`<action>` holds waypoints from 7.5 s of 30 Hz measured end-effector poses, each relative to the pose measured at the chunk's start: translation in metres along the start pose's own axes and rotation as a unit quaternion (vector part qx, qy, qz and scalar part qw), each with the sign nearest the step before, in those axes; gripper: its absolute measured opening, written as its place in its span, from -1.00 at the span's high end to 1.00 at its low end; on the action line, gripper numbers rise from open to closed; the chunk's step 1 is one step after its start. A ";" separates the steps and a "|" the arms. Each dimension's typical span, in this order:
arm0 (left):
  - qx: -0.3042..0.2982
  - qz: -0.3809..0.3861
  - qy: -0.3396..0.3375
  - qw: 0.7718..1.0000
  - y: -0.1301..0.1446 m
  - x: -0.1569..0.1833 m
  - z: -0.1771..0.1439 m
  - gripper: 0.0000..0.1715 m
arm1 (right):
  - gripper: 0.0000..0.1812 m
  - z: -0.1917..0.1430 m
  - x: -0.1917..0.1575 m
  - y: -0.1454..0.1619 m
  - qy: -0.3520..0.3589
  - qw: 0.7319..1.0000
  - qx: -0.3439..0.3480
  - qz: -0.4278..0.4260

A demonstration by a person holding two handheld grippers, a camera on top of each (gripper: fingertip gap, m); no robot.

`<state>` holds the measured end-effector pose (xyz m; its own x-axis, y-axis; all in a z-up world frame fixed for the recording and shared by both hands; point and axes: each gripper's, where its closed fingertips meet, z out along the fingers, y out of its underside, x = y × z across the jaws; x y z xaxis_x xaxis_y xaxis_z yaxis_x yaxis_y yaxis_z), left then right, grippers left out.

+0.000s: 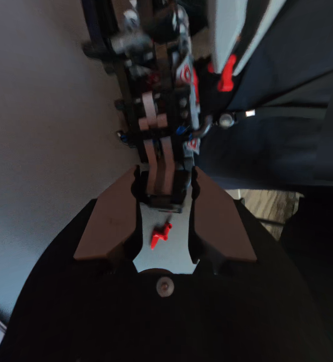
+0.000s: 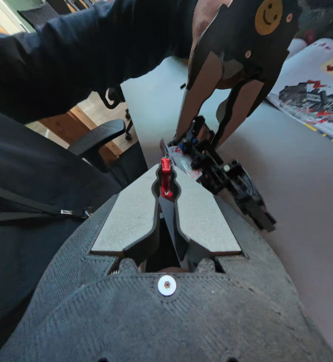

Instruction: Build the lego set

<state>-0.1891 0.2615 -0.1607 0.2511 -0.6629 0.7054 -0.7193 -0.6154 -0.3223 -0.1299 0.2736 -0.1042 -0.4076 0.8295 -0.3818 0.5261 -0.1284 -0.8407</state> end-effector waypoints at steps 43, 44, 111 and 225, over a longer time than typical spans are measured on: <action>0.423 0.095 -0.519 0.736 -0.047 0.050 -0.027 0.96 | 0.76 0.024 0.003 -0.030 0.265 0.915 -0.058 -0.299; 0.424 0.094 -0.525 0.732 -0.048 0.050 -0.026 0.96 | 0.76 0.026 0.004 -0.027 0.272 0.910 -0.071 -0.304; 0.348 0.136 -0.530 0.761 -0.032 0.024 -0.021 0.95 | 0.77 0.040 0.026 -0.004 0.142 0.841 -0.269 -0.448; 0.377 0.180 -0.484 0.769 -0.026 0.029 -0.019 0.99 | 0.95 0.034 0.018 0.008 0.097 0.887 -0.309 -0.329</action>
<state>-0.1748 0.2664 -0.1200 0.7506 -0.6300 -0.1991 -0.3676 -0.1477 -0.9182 -0.1581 0.2689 -0.1306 -0.6741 0.6999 0.2360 0.5553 0.6909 -0.4629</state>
